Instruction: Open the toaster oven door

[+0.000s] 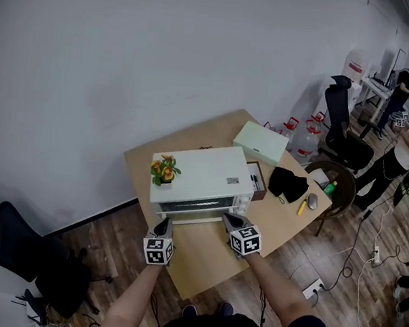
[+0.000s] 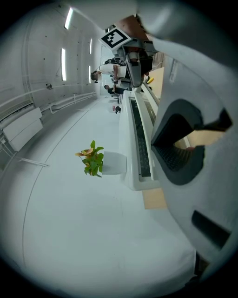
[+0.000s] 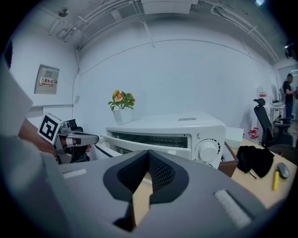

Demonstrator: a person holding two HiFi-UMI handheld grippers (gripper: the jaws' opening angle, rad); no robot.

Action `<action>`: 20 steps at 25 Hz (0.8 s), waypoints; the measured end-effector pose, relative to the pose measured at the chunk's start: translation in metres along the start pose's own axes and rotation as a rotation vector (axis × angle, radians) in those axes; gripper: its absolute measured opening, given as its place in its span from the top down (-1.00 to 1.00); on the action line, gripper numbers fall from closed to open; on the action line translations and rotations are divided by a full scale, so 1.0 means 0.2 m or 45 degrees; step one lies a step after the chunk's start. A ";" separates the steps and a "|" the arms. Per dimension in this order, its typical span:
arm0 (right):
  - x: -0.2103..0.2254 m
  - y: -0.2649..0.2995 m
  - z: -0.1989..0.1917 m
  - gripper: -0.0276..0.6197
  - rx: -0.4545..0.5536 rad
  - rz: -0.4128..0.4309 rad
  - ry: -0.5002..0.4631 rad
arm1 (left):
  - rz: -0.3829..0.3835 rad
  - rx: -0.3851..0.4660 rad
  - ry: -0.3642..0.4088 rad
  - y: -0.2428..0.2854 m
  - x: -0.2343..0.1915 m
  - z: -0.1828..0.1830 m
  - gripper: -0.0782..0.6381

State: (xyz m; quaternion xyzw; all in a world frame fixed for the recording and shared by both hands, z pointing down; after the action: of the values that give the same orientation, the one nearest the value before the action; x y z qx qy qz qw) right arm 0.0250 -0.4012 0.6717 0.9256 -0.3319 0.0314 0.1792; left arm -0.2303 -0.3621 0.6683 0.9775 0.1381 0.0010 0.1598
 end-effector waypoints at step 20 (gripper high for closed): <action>-0.08 -0.14 -0.17 0.88 -0.019 0.014 0.083 | 0.009 -0.013 0.014 -0.15 0.09 -0.17 0.79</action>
State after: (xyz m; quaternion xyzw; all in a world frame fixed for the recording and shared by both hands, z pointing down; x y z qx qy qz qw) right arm 0.0329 -0.3598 0.6928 0.9210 -0.3311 0.0602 0.1965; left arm -0.2222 -0.3193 0.6902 0.9771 0.1355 0.0078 0.1640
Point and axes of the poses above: the fingertips, and each gripper's own axes: y forward along the fingers, x to its right, z out of its top, the point moved 5 cm from there along -y, backward along the fingers, and after that the axes turned 1 degree about x, right-handed, at the moved point
